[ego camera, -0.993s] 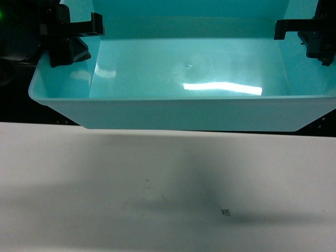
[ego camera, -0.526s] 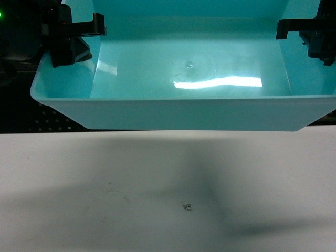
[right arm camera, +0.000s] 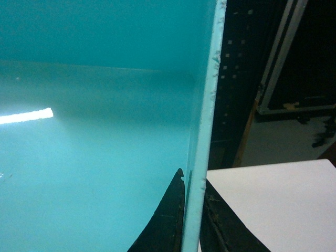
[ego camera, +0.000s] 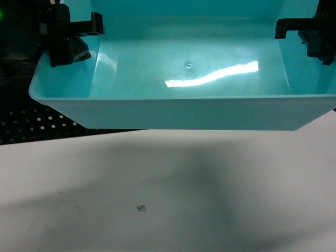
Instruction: Stack blue boxes stably on right
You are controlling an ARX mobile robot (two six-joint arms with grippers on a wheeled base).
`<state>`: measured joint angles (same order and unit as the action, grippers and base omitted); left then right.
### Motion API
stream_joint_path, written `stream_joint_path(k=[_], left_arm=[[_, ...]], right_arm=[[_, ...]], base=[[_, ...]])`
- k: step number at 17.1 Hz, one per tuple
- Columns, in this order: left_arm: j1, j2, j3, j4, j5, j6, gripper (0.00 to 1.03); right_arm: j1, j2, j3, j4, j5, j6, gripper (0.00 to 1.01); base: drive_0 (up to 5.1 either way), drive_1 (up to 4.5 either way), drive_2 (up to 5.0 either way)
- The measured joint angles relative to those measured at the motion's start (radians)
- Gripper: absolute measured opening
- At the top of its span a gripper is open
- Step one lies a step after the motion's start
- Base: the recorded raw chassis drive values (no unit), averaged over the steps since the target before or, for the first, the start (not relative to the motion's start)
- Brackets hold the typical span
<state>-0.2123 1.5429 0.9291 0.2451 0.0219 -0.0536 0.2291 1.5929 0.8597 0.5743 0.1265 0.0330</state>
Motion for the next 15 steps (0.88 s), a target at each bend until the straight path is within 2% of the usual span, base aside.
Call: stream_joint_path(k=[15], left_arm=[[0.000,0.000,0.000,0.000,0.000,0.000,0.05]], right_arm=[[0.000,0.000,0.000,-0.002,0.000,0.000,0.07]], base=[[-1.6,-1.58,-1.6]])
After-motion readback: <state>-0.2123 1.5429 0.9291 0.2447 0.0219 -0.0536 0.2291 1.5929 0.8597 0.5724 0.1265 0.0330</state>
